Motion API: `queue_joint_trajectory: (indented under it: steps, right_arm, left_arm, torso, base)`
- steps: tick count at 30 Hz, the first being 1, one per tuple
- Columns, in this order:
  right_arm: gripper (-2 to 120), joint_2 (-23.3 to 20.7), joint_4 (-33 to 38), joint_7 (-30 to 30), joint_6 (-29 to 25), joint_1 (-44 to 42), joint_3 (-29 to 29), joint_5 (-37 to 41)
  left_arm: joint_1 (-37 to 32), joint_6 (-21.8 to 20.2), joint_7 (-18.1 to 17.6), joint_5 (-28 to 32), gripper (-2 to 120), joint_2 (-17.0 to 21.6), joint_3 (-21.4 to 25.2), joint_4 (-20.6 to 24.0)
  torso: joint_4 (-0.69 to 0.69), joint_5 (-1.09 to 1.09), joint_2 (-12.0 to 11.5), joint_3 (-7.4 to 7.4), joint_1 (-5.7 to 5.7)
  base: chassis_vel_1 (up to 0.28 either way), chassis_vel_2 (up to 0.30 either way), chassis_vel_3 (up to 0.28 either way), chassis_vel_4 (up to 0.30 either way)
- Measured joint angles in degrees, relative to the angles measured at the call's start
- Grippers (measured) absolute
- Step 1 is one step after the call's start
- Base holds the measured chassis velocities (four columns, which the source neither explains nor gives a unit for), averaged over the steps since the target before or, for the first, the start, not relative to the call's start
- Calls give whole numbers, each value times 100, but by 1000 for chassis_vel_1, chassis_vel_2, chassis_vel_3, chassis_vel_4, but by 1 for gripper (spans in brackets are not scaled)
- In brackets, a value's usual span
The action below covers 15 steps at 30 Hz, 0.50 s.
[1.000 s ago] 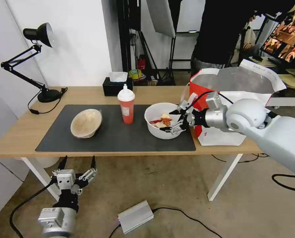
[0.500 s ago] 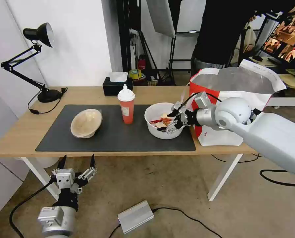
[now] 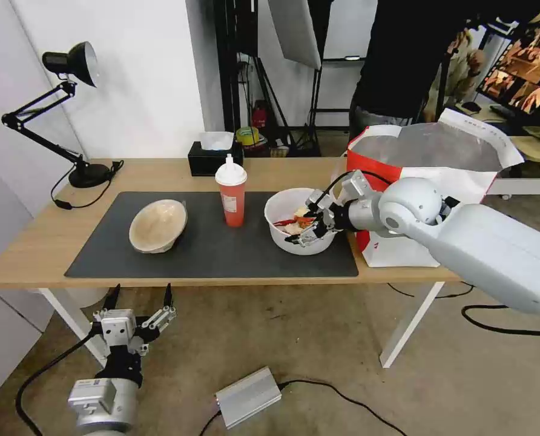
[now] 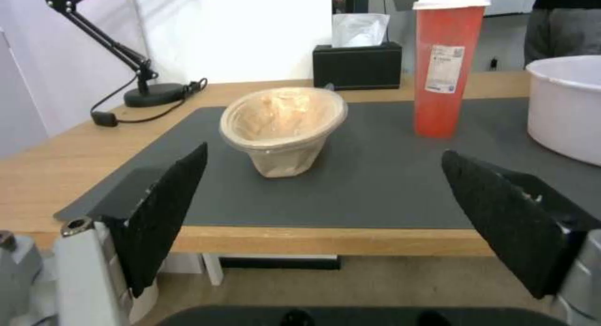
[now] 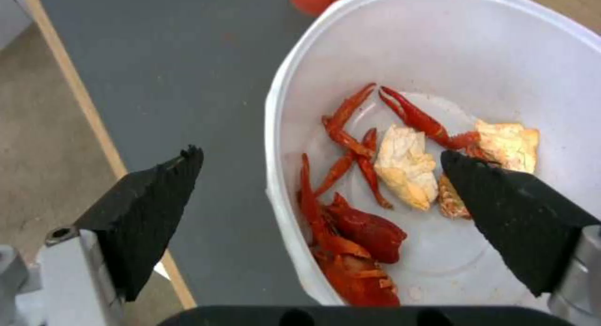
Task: Pick up the trash from the table and place it into the takeout bag.
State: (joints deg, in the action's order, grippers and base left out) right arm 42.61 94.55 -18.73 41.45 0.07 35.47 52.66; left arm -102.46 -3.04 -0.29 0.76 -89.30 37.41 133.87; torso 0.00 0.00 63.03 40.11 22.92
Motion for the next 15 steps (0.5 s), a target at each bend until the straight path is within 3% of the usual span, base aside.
queue_joint_trajectory:
  steps: [15]
  right_arm:
    - [98,277,-374,71,-9,91,176,-93]
  left_arm:
    - [23,0,-15,19,100,7,10,-31]
  torso:
    - [0,0,0,0,0]
  base:
    - [0,0,0,0]
